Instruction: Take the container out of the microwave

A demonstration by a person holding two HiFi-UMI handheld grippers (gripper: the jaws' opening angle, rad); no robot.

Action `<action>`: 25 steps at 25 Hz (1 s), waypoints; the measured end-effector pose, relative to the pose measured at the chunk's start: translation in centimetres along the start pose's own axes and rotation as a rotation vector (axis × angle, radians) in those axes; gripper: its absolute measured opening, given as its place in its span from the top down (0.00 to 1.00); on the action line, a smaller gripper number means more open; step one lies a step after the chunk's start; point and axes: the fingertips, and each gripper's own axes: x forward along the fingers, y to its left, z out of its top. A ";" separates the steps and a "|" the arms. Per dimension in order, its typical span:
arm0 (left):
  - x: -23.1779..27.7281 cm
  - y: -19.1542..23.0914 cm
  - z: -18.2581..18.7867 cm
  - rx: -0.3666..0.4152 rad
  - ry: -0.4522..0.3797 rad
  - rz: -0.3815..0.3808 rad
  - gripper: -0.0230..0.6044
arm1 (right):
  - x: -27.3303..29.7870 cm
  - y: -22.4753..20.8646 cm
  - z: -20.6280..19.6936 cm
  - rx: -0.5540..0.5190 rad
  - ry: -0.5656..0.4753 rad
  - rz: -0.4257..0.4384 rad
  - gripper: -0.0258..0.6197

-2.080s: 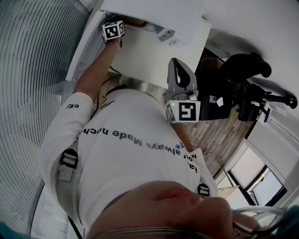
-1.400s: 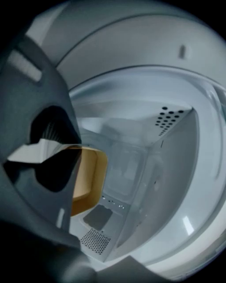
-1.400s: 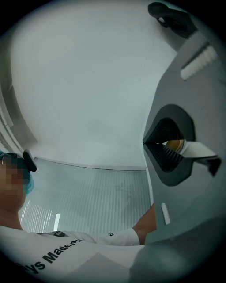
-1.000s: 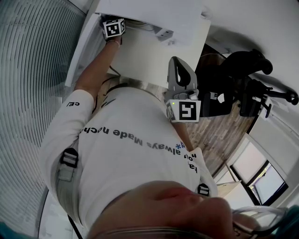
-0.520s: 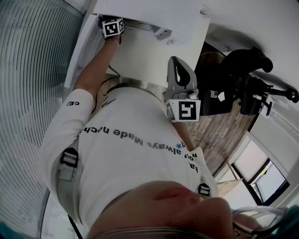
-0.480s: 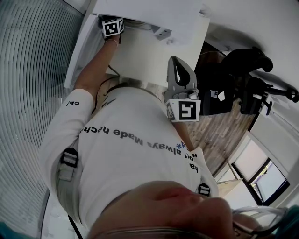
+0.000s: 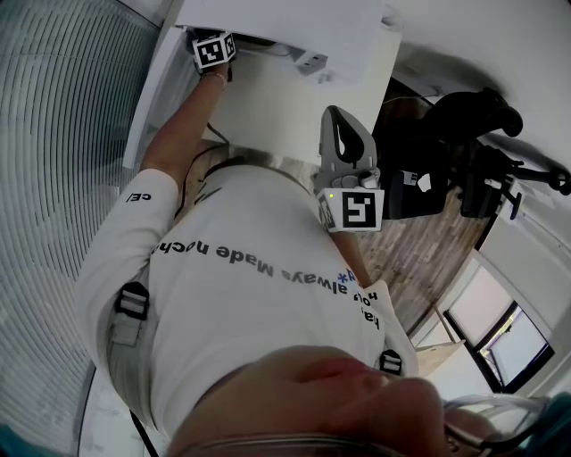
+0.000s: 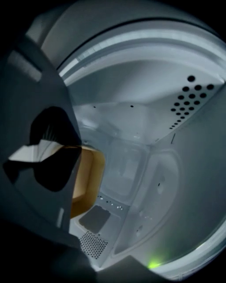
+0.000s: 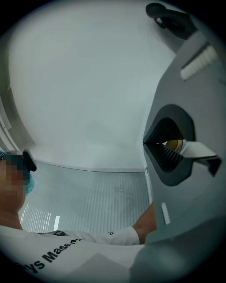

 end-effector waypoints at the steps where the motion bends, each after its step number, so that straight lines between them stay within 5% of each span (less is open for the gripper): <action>1: -0.1 0.0 0.0 -0.005 -0.002 0.002 0.93 | 0.0 0.0 0.0 0.001 -0.001 0.000 0.96; 25: -5.1 0.6 -1.3 -0.068 -0.018 0.002 0.93 | -0.6 1.3 1.0 0.014 -0.048 0.025 0.96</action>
